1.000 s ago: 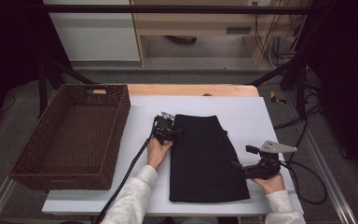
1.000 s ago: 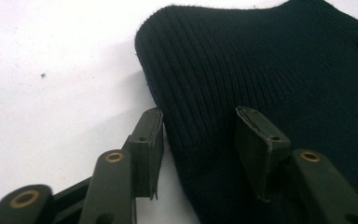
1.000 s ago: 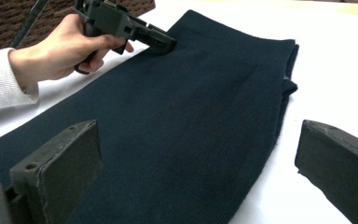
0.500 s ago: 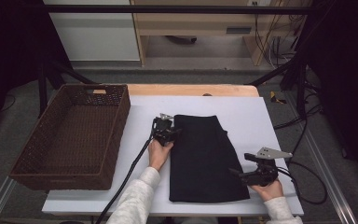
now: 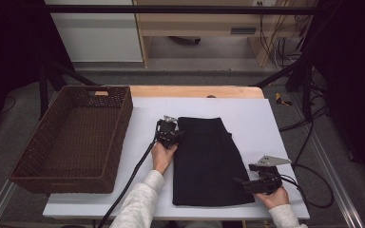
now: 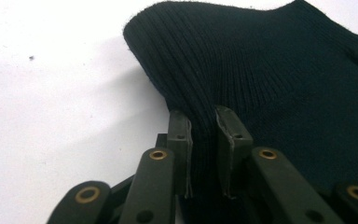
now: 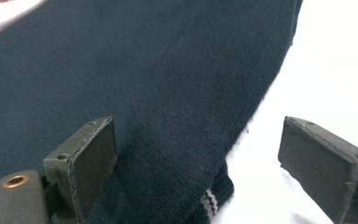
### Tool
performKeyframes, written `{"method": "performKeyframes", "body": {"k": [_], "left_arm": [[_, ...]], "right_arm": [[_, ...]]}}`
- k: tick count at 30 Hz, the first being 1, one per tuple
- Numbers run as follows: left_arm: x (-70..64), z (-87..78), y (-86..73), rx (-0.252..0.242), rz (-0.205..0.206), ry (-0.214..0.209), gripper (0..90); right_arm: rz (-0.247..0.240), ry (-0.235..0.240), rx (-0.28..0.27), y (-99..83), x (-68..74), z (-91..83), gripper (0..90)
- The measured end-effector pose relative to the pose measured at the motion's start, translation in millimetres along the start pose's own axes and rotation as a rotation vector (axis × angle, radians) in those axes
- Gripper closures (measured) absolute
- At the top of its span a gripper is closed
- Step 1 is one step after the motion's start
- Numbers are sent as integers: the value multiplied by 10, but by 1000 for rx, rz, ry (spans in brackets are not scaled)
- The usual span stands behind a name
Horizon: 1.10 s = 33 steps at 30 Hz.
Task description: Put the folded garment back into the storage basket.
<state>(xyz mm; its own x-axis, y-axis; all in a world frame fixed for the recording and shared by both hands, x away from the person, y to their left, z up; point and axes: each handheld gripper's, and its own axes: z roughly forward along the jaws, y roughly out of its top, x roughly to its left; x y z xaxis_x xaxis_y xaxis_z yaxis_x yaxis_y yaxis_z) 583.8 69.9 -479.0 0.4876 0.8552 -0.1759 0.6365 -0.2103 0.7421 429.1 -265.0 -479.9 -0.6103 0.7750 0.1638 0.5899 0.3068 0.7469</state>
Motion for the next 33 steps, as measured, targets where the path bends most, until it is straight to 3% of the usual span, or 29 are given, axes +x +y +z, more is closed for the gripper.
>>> {"method": "performKeyframes", "body": {"k": [8,14,15,20,24,33], "left_arm": [[-14,-5,-2,-2,18,8,799],[-7,-9,4,1,10,5,805],[-6,-9,4,0,11,4,805],[-15,-11,3,-4,21,7,809],[6,-14,11,-2,3,-6,814],[-5,-33,21,-15,11,-4,821]], "right_arm": [[-1,-5,35,-20,29,29,244],[4,7,55,-9,93,15,460],[4,7,55,-9,93,15,460],[45,12,70,6,102,6,546],[86,34,85,22,92,2,610],[127,54,90,47,69,-6,693]]}}
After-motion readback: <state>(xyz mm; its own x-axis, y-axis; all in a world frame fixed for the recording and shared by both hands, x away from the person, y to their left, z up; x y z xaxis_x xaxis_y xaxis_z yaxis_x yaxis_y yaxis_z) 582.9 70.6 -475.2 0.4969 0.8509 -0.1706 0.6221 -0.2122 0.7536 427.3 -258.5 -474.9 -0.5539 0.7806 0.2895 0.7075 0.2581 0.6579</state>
